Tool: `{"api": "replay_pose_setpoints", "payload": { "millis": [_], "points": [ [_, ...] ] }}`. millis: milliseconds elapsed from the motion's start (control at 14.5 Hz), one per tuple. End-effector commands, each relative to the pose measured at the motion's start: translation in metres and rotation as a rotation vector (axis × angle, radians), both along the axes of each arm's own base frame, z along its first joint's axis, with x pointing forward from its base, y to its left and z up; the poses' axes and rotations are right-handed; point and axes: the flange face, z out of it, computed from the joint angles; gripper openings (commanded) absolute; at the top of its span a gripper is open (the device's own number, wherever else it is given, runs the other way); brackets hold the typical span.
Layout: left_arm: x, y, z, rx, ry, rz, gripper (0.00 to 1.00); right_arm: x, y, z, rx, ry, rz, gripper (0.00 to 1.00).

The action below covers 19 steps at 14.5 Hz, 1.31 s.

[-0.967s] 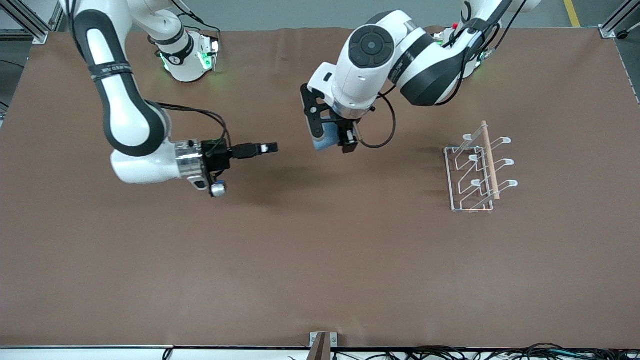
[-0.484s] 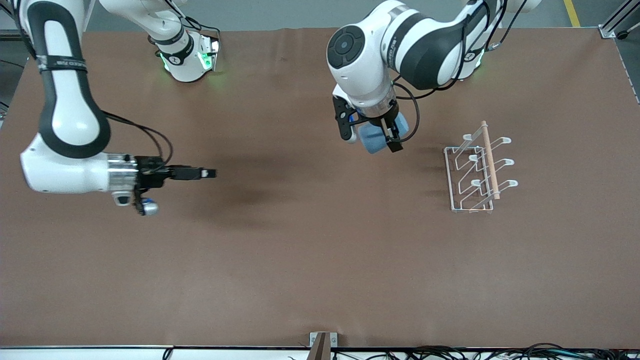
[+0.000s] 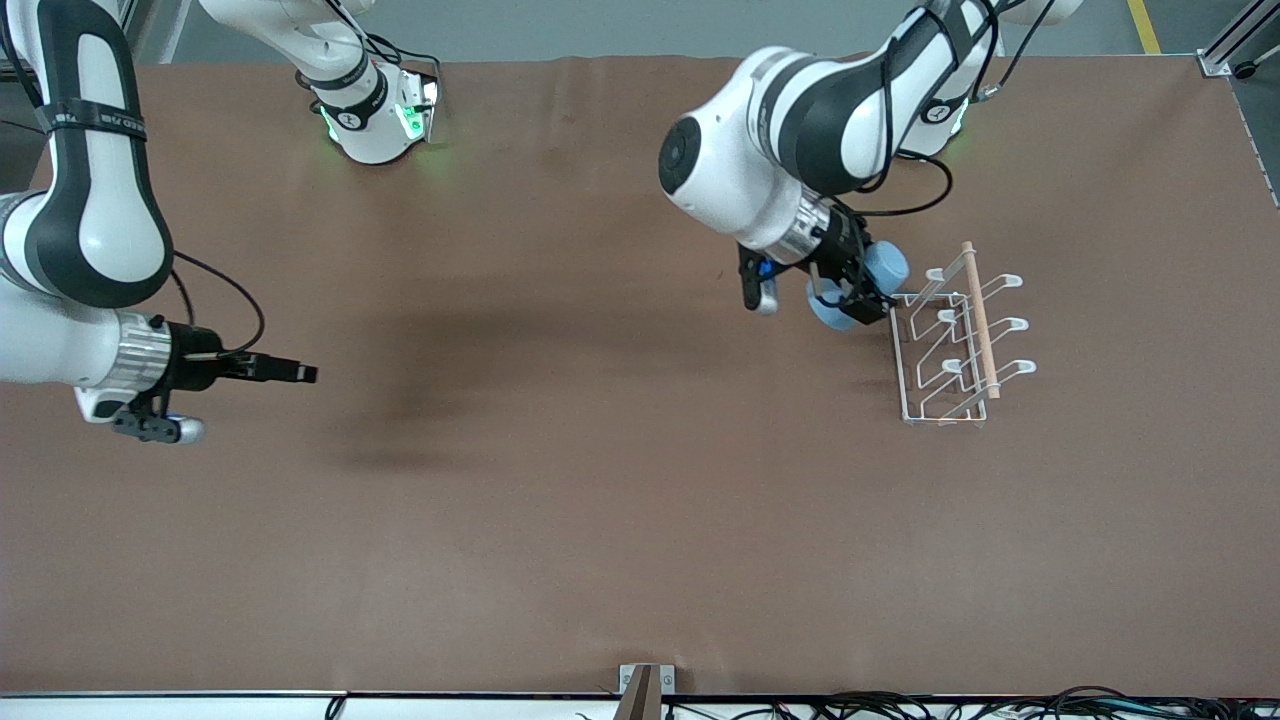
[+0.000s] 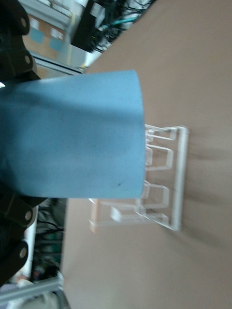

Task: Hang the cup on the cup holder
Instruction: 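Carry the cup with the left gripper while the right gripper retreats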

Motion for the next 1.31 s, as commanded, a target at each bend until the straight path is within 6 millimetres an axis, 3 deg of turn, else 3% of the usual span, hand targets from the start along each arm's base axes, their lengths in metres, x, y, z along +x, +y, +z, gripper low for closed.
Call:
{"api": "replay_pose_setpoints", "payload": {
  "millis": [0,276,484,760,1106,1244],
  "points": [
    [0.020,0.040,-0.004,0.116,0.031,-0.046,0.00,-0.007,-0.025,0.035,-0.178,-0.054,0.025,1.00],
    [0.033,0.066,-0.052,0.260,0.049,-0.091,0.00,-0.029,-0.037,0.099,-0.191,-0.111,0.030,1.00],
    [0.027,0.079,-0.101,0.362,0.102,-0.149,0.00,-0.034,-0.044,0.145,-0.265,-0.115,0.040,1.00],
    [0.029,0.097,-0.137,0.434,0.141,-0.171,0.00,-0.042,-0.050,0.207,-0.269,-0.147,0.014,1.00],
    [0.032,0.110,-0.166,0.472,0.158,-0.197,0.00,-0.059,-0.049,0.261,-0.271,-0.214,-0.028,1.00],
    [0.034,0.112,-0.174,0.470,0.167,-0.191,0.01,-0.062,-0.051,0.259,-0.265,-0.180,-0.025,1.00]
  ]
}}
